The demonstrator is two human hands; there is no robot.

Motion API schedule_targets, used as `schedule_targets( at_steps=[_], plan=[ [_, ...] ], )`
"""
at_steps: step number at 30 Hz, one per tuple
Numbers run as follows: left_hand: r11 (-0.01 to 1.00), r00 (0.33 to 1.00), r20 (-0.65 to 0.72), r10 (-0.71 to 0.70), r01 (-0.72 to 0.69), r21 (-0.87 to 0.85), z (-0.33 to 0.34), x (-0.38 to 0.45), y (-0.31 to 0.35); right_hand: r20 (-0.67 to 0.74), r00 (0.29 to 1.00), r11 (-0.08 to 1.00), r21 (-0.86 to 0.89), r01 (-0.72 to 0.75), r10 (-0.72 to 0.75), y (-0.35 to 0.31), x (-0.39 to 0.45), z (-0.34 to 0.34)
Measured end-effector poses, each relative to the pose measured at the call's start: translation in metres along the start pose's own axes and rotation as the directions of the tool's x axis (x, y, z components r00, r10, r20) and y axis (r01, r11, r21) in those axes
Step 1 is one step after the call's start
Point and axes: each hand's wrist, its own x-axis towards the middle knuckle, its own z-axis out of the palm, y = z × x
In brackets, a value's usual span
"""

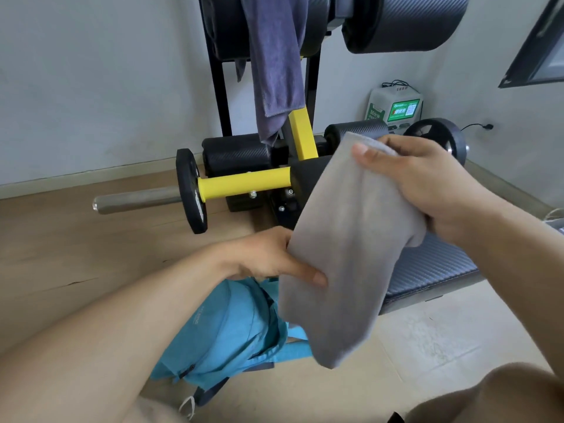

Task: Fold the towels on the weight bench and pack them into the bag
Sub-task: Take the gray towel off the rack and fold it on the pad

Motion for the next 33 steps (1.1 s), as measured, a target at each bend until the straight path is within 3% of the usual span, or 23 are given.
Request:
schedule_targets(
  at_steps=[5,9,11,14,16,18,20,23,26,29,31,33],
  plan=[
    [0.984,0.994,-0.066,-0.090,0.079,-0.158,-0.017,0.010,-0.008,-0.255,0.963,0.991,-0.071,-0.112,0.091,0.027,0.022,-0.050],
    [0.965,0.976,-0.200,-0.088,0.034,-0.259,-0.031,0.017,-0.014,-0.358,0.913,0.936,-0.213,-0.281,0.193,0.046,0.028,-0.085],
    [0.962,0.939,-0.329,-0.100,0.007,-0.272,-0.033,0.023,-0.013,-0.325,0.919,0.836,-0.421,-0.351,0.222,0.053,0.026,-0.097],
    [0.930,0.865,-0.495,-0.087,-0.107,-0.351,-0.034,0.034,-0.007,-0.251,0.901,0.543,-0.729,-0.417,0.354,0.063,0.022,-0.115],
    [0.905,0.820,-0.567,-0.082,-0.176,-0.387,-0.031,0.041,-0.002,-0.268,0.850,0.423,-0.775,-0.470,0.453,0.064,0.018,-0.126],
    [0.904,0.791,-0.604,-0.093,-0.186,-0.384,-0.028,0.047,0.002,-0.269,0.807,0.372,-0.781,-0.502,0.526,0.062,0.014,-0.129],
    [0.904,0.810,-0.567,-0.149,-0.121,-0.410,-0.025,0.050,0.003,-0.266,0.794,0.353,-0.786,-0.507,0.547,0.063,0.011,-0.127],
    [0.878,0.907,-0.305,-0.291,0.127,-0.461,-0.026,0.046,-0.001,-0.290,0.824,0.459,-0.718,-0.524,0.487,0.071,0.010,-0.120],
    [0.867,0.924,-0.140,-0.357,0.271,-0.418,-0.032,0.042,-0.009,-0.279,0.880,0.648,-0.597,-0.473,0.386,0.078,0.011,-0.120],
    [0.902,0.904,-0.276,-0.325,0.209,-0.377,-0.037,0.044,-0.006,-0.301,0.914,0.784,-0.482,-0.391,0.271,0.076,0.009,-0.124],
    [0.925,0.866,-0.443,-0.232,0.055,-0.377,-0.039,0.046,0.002,-0.360,0.917,0.904,-0.313,-0.290,0.169,0.074,0.010,-0.124],
    [0.920,0.781,-0.618,-0.085,-0.178,-0.350,-0.042,0.050,0.015,-0.454,0.891,0.960,-0.242,-0.143,0.018,0.075,0.013,-0.127]
  ],
)
